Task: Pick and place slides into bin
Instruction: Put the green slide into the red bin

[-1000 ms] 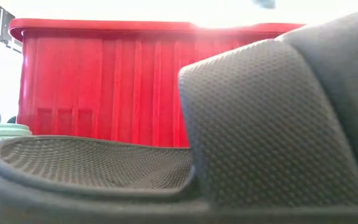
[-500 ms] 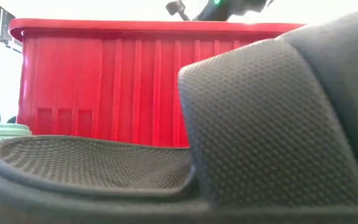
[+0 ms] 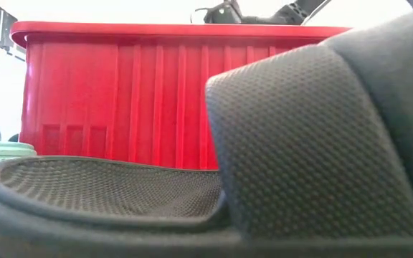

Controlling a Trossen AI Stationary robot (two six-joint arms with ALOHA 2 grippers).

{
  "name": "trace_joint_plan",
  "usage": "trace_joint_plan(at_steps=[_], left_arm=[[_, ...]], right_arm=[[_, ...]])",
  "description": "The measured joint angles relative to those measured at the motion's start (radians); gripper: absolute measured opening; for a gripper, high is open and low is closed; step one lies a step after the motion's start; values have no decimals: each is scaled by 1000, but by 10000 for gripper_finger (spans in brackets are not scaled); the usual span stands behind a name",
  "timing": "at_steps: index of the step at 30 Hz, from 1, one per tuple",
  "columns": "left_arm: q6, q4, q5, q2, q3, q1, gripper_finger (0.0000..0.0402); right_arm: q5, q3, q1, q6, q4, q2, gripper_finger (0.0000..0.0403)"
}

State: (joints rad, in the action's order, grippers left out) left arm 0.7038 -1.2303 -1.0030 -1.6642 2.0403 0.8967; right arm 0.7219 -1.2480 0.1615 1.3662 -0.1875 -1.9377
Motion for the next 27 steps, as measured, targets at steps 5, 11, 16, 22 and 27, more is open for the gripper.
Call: trace_joint_plan(at_steps=[5, 11, 16, 22, 27], left_arm=[[4, 2, -4, 0, 39, 0, 200], [-11, 8, -19, 2, 87, 0, 200], [-21, 9, -18, 1, 97, 0, 200], [-23, 8, 8, 1, 97, 0, 200], [-21, 8, 24, 0, 97, 0, 200]], right_arm=[[-163, 0, 61, 3, 11, 0, 33], [-346, 0, 114, 14, 11, 0, 69], [-459, 0, 135, -42, 11, 0, 96], [-470, 0, 133, -50, -13, 0, 122], [-527, 0, 144, -109, -17, 0, 141]])
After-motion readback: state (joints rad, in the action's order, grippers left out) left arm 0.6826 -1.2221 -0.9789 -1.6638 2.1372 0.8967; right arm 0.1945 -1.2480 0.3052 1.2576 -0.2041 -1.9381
